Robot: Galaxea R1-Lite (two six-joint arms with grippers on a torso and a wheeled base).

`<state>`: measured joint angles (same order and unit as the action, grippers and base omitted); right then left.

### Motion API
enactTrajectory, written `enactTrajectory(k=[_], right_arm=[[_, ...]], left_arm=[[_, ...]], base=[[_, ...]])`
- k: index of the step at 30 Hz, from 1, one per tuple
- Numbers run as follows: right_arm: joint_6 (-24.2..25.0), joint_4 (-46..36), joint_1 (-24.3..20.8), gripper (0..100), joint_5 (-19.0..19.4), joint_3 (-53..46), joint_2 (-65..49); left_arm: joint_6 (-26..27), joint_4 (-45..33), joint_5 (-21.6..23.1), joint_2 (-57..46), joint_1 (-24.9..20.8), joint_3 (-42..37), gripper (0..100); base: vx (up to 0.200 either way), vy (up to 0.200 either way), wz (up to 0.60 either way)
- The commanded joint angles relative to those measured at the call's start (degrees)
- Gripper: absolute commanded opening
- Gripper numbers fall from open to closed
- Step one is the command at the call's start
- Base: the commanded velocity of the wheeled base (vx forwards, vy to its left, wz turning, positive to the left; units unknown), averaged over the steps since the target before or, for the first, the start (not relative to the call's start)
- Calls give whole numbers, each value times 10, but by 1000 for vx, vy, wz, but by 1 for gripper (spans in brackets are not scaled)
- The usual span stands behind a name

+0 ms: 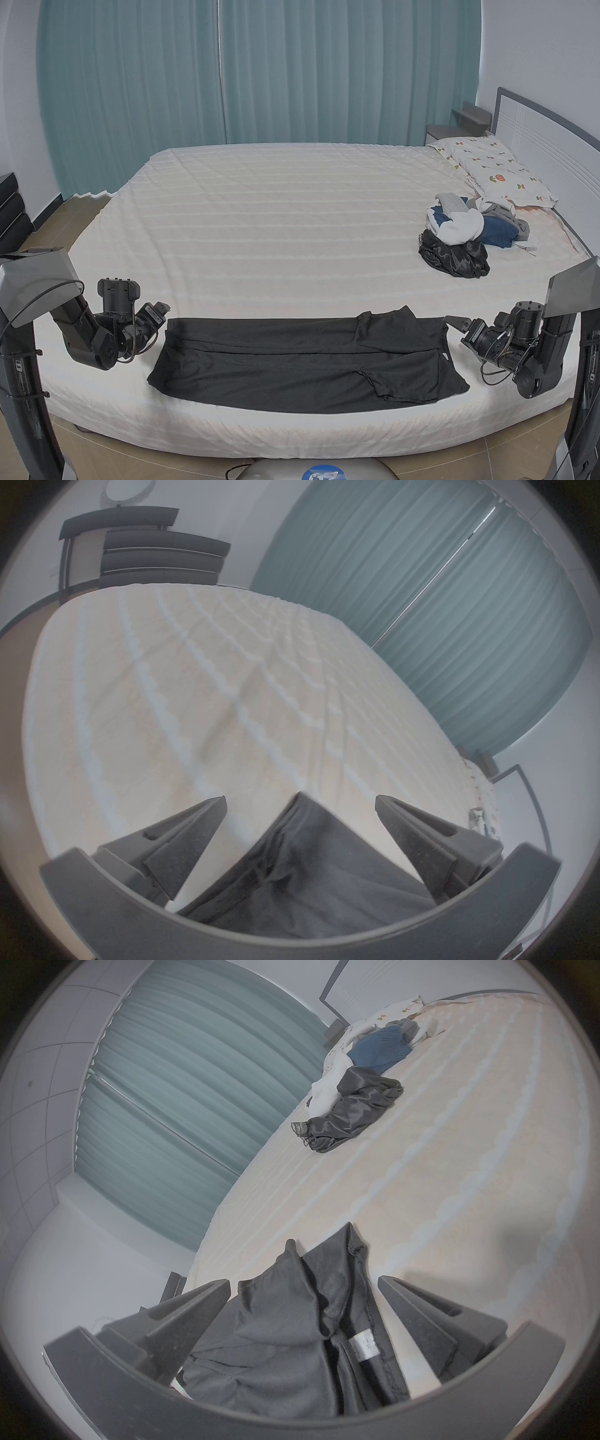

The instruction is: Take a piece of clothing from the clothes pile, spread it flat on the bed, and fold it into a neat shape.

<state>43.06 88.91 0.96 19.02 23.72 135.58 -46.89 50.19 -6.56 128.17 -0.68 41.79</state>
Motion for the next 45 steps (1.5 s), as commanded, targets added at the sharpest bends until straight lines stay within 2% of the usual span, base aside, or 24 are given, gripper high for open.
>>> enactTrajectory(k=[1, 5, 8, 12, 27, 28, 34, 35, 45], right_arm=[[-1, -23, -7, 100, -1, 45, -3], [4, -83, -6, 100, 1, 97, 6], [4, -86, -6, 100, 1, 104, 27], [4, -86, -7, 100, 3, 106, 42], [4, -86, -9, 100, 5, 109, 56], [4, -86, -13, 100, 5, 110, 57], [4, -89, -20, 100, 4, 130, 64], [4, -92, -20, 0, 1, 139, 67], [5, -92, -14, 0, -4, 157, 79]], left_arm=[[0, -5, 32, -4, 12, 51, 100], [6, -20, 74, 17, 8, 90, 100], [7, -53, 88, 42, 6, 126, 100], [7, -68, 88, 73, 2, 160, 100], [29, -68, 83, 98, -8, 164, 100], [29, -66, 80, 100, -7, 164, 0], [27, -63, 66, 102, -3, 164, 0], [26, -63, 61, 101, -2, 164, 0], [14, -62, 52, 103, 2, 162, 0]], base=[[0, 0, 0], [0, 0, 0], [0, 0, 0], [0, 0, 0], [0, 0, 0], [0, 0, 0], [0, 0, 0], [0, 0, 0], [0, 0, 0]])
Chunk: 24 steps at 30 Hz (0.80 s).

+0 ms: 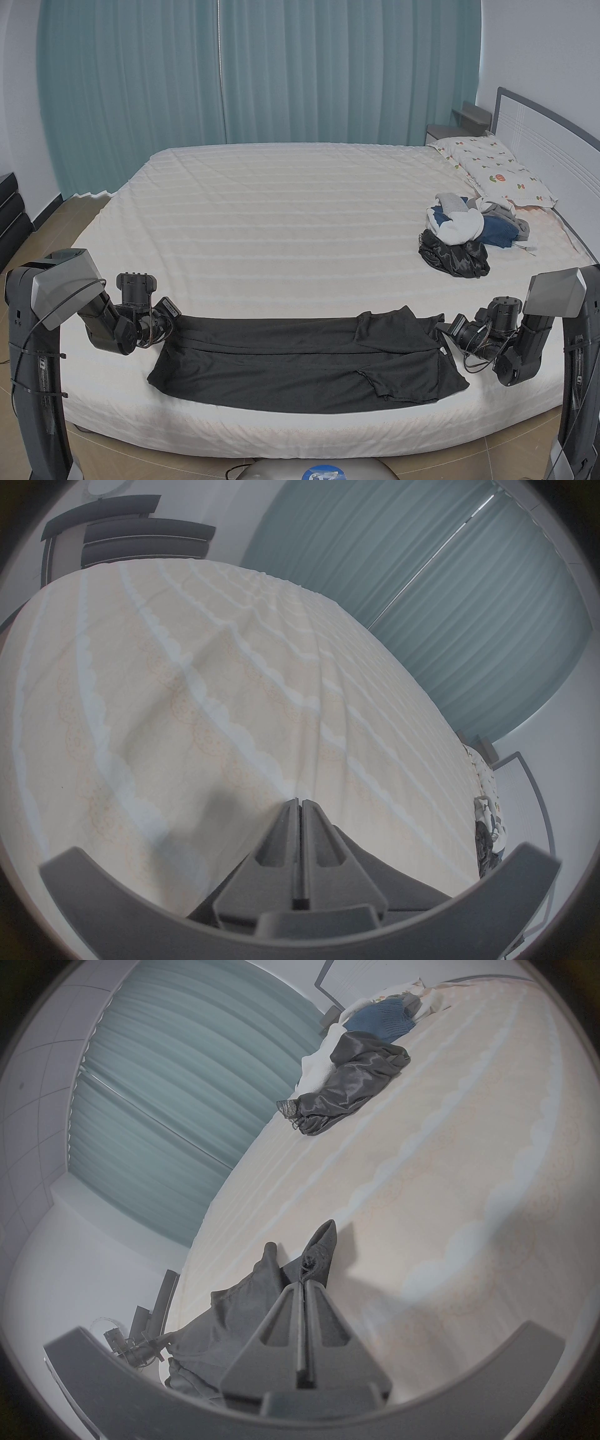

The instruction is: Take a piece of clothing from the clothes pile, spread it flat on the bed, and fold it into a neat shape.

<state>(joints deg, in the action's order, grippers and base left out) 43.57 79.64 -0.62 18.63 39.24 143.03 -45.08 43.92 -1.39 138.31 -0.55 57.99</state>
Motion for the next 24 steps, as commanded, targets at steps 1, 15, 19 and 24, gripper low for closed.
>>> enactTrajectory(k=[1, 15, 19, 24], right_arm=[[0, 1, 2, 0, 0, 2, 4], [-1, 2, 13, 0, -24, -6, 2], [-1, 8, 12, 100, -24, -12, 1], [27, 22, 37, 100, -17, -36, -38]], left_arm=[[-4, 0, 0, 1, 0, 0, 0], [-19, 1, 1, -1, 4, 0, 0], [-19, 1, 1, -2, 5, 1, 100], [-19, 1, 10, -3, 13, 2, 100]], base=[[0, 0, 0], [0, 0, 0], [0, 0, 0], [0, 0, 0]])
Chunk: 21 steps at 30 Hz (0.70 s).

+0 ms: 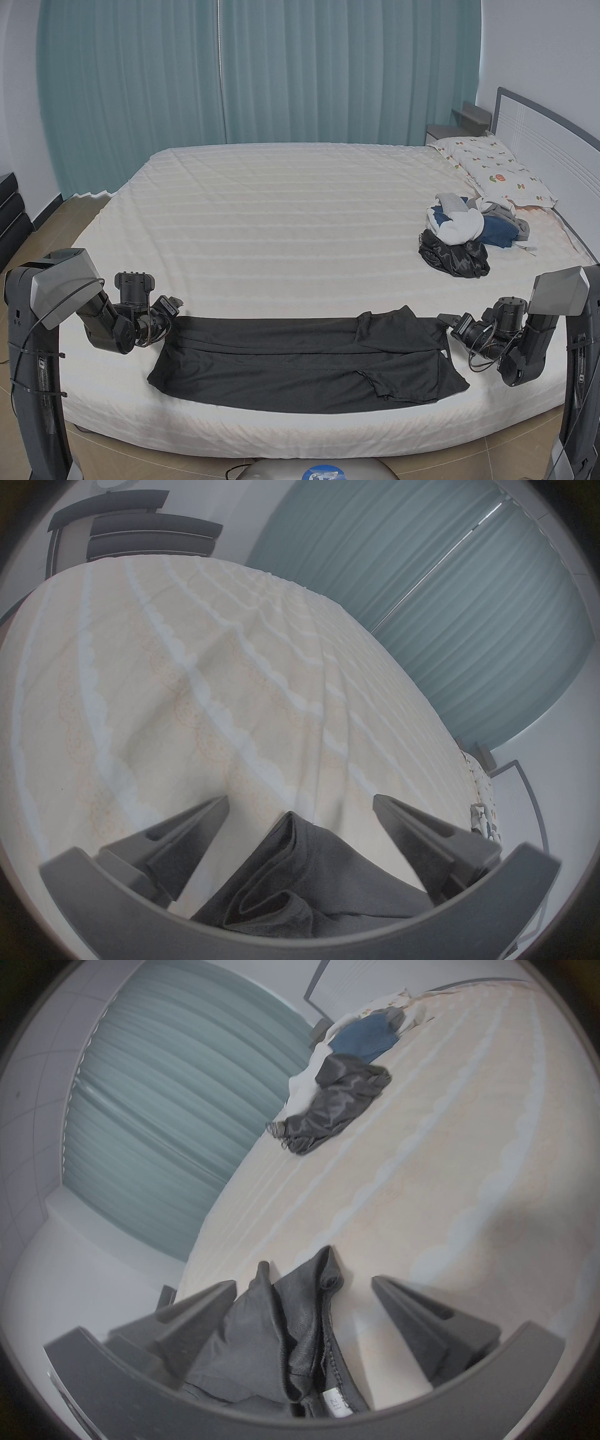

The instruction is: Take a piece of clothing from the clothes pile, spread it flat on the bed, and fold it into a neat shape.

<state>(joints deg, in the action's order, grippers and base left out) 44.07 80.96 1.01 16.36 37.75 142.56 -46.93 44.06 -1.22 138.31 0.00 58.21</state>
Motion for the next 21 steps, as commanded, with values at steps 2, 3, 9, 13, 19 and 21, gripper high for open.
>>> enactTrajectory(k=[2, 3, 9, 13, 19, 21], right_arm=[[36, 15, 25, 100, 10, -35, -42], [38, 25, 25, 100, 12, -43, -43], [37, 41, 18, 100, 12, -53, -35], [37, 41, 12, 100, 11, -54, -32], [37, 41, 11, 100, 11, -55, -31], [37, 41, 9, 100, 11, -57, -32]], left_arm=[[2, 0, 17, -9, 11, -2, 100], [10, 1, 33, -16, 12, -6, 100], [127, 17, 109, -31, 12, -51, 100], [191, 74, 141, -31, 15, -98, 100], [265, 124, 167, -24, 15, -139, 0], [271, 125, 165, -23, 14, -142, 0]], base=[[0, 0, 0], [0, 0, 0], [0, 0, 0], [0, 0, 0], [0, 0, 0], [0, 0, 0]])
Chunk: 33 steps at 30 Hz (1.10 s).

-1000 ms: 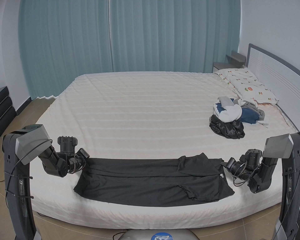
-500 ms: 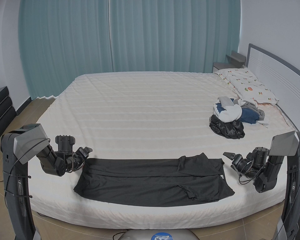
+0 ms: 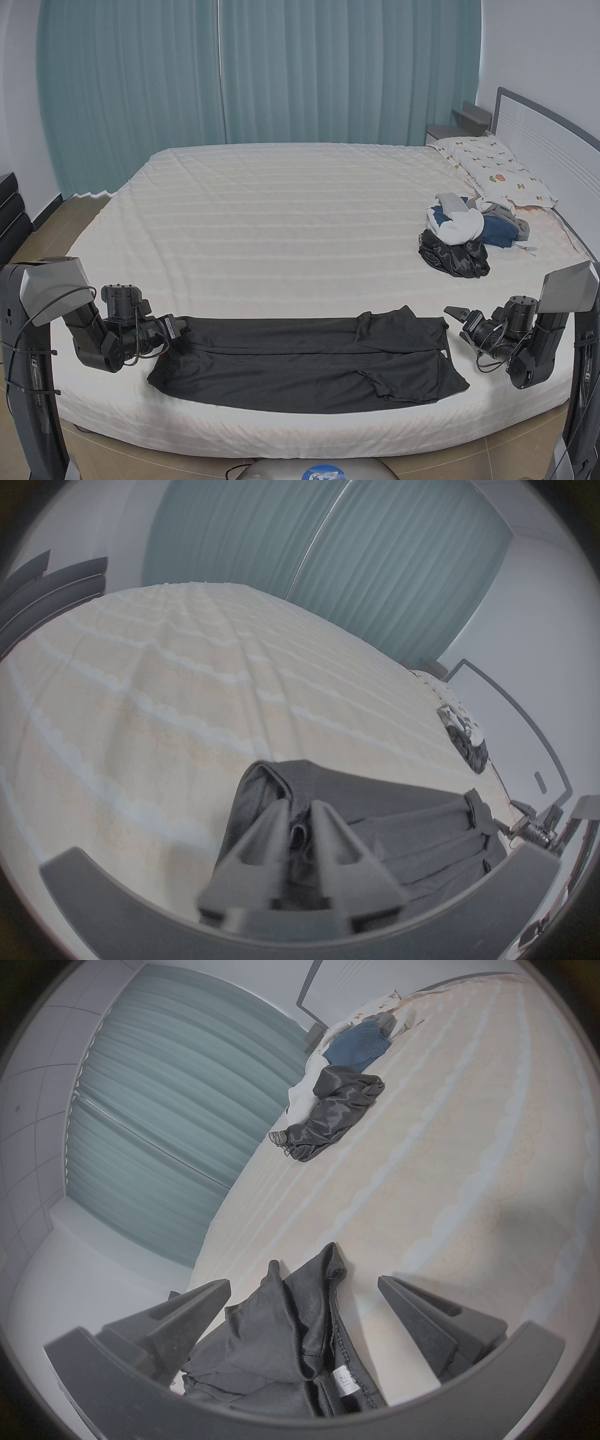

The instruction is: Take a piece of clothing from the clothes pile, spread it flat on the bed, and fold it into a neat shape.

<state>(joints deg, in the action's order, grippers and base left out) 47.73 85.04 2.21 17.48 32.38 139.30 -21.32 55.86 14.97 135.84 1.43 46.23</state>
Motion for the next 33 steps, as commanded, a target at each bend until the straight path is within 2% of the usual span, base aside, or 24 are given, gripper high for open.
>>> enactTrajectory(k=[1, 10, 11, 27, 33], right_arm=[[0, 0, -3, 100, 0, -4, 1], [-1, 0, -4, 100, 0, -8, 2], [-1, 0, -4, 100, 0, -9, 2], [-2, 2, -4, 100, 0, -10, 1], [-2, 2, -4, 100, 0, -10, 1]], left_arm=[[15, 7, 3, 1, -1, -24, 0], [16, 7, 1, -9, 1, -33, 0], [16, 11, 1, -7, 2, -32, 100], [19, 15, 6, -10, 9, -38, 100], [36, 16, 29, -5, 8, -43, 100]], base=[[0, 0, 0], [0, 0, 0], [0, 0, 0], [0, 0, 0], [0, 0, 0]])
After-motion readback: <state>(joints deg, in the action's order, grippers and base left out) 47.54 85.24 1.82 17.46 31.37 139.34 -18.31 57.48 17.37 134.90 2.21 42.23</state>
